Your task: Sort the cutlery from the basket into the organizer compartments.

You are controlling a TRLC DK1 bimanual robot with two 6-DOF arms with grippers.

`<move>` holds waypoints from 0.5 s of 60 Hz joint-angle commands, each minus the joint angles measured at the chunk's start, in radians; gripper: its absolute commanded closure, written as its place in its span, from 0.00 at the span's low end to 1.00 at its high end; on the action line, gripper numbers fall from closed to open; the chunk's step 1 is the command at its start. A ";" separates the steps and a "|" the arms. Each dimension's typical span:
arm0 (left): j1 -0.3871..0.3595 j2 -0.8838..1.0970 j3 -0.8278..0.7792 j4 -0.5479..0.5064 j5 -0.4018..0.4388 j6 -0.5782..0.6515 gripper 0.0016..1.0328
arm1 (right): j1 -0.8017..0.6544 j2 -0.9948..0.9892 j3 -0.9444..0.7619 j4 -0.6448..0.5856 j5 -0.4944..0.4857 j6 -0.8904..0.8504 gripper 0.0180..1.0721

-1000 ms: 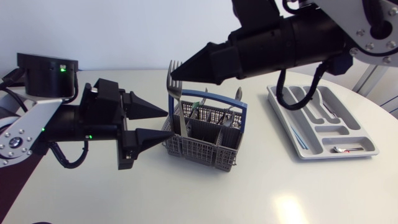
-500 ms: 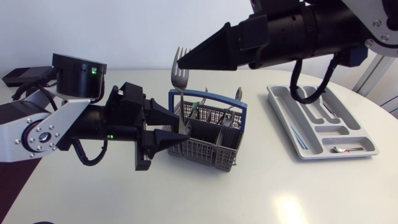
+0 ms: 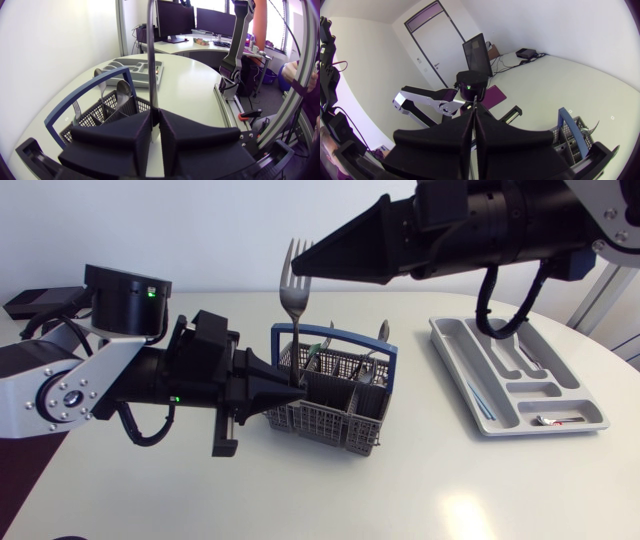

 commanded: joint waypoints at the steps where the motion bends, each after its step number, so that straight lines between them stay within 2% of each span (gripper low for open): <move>1: -0.002 0.016 0.028 0.013 0.035 -0.011 0.97 | -0.010 -0.001 -0.009 0.018 -0.007 0.017 0.95; 8: 0.002 0.016 0.029 0.013 0.049 -0.012 0.97 | -0.015 0.002 -0.013 0.021 -0.017 0.014 0.91; 14: 0.007 0.016 0.028 0.012 0.050 -0.012 0.97 | -0.016 -0.001 -0.019 0.023 -0.025 0.008 0.78; 21: 0.013 0.013 0.025 0.013 0.053 -0.009 0.97 | -0.033 -0.024 -0.036 0.023 -0.020 -0.015 0.53; 26: 0.016 0.002 0.028 0.013 0.056 -0.011 0.97 | -0.049 -0.061 -0.064 0.017 0.019 -0.060 0.44; 30: 0.015 -0.003 0.028 0.013 0.056 -0.012 0.97 | -0.053 -0.078 -0.085 0.006 0.044 -0.095 0.40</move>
